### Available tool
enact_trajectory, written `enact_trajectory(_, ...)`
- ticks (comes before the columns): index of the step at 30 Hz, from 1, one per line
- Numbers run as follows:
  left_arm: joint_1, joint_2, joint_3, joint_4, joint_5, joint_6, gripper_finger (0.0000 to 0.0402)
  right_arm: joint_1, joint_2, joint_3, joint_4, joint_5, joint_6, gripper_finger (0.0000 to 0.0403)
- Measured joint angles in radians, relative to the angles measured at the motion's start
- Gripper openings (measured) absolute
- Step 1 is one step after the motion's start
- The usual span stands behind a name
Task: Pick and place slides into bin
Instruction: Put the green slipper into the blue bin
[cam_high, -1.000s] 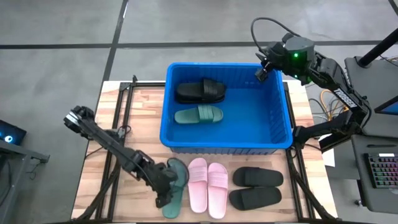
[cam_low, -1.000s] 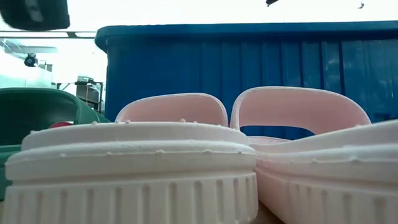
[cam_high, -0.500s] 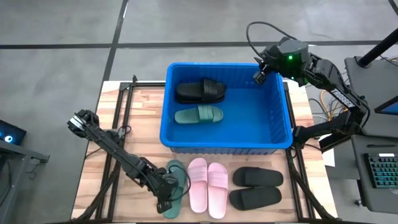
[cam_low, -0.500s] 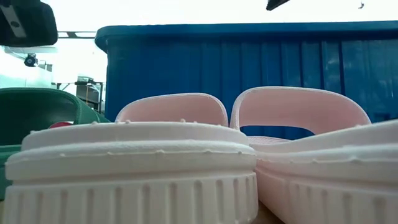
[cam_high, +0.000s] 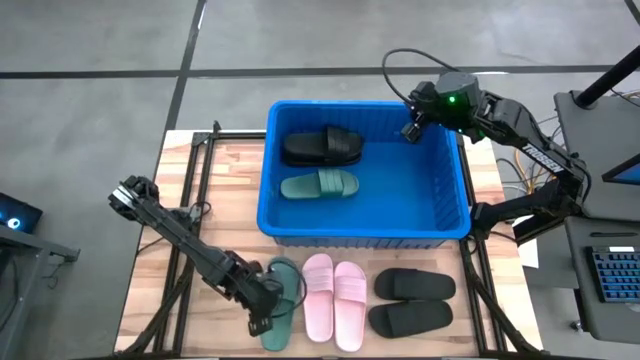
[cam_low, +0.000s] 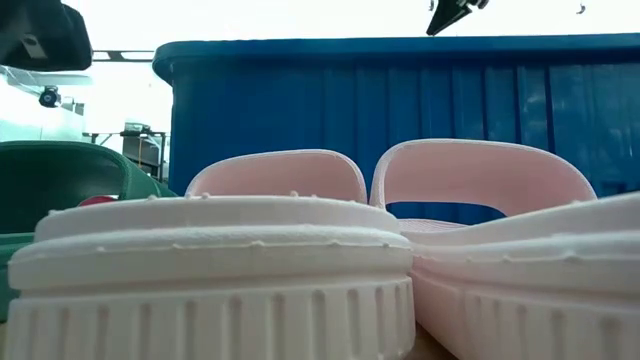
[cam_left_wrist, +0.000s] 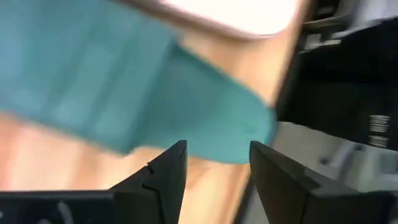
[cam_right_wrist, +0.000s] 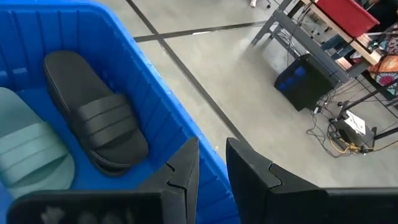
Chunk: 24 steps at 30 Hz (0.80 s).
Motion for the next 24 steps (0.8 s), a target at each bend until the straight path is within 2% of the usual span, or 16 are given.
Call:
enact_trajectory(4,-0.002,-0.002,0.042,-0.146,-0.086,0.009,0.0137,0.0,0.0,-0.001,0.006,0.0,-0.005,0.0073)
enact_trajectory(8,-0.011,0.006,0.094,-0.146,-0.224,0.048,0.0123,0.0,0.0,-0.001,0.007,0.0,-0.005,0.0073)
enact_trajectory(14,-0.04,0.113,0.182,-0.211,-0.427,0.154,0.01,0.0,0.0,-0.001,0.007,0.0,-0.006,0.0073)
enact_trajectory(20,-0.055,0.204,0.232,-0.272,-0.452,0.189,0.0073,0.0,0.0,-0.001,0.007,0.0,-0.026,0.0073)
enact_trajectory(24,-0.056,0.205,0.226,-0.254,-0.409,0.165,0.0073,0.0,0.0,-0.001,0.008,0.0,-0.039,0.0073)
